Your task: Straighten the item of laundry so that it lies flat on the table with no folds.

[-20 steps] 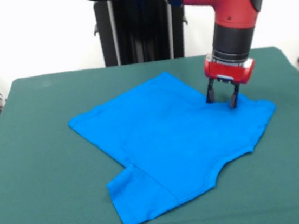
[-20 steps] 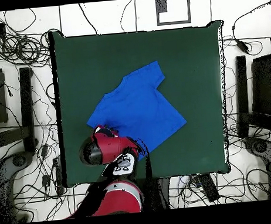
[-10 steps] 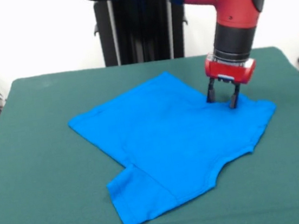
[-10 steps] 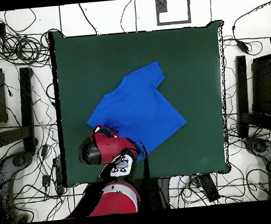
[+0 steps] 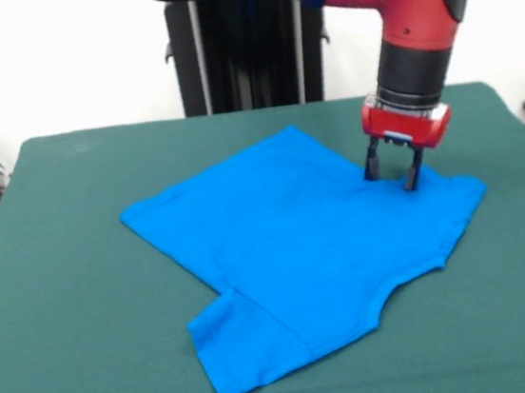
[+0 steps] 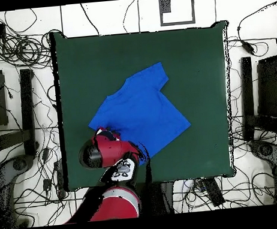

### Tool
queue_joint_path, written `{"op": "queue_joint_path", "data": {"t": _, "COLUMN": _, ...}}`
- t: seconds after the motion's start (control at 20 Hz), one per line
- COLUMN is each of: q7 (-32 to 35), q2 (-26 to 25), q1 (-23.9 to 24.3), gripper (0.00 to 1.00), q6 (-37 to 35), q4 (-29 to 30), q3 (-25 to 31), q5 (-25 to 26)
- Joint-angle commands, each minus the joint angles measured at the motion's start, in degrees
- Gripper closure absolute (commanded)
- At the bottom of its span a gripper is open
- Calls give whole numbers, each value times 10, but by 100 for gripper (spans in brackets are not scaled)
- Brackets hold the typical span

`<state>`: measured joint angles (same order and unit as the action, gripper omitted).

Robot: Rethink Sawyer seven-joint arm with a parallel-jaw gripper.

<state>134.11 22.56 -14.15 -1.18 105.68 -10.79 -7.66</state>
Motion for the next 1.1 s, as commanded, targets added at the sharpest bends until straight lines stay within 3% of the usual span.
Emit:
{"op": "queue_joint_path", "data": {"t": 0.05, "q7": 125, "q2": -47, "q1": -28, "gripper": 0, "q6": 24, "q4": -40, "q3": 67, "q5": -68}}
{"op": "queue_joint_path", "data": {"t": 1.1, "q7": 115, "q2": -44, "q1": -49, "gripper": 0, "q6": 15, "q4": -37, "q3": 50, "q5": -92}}
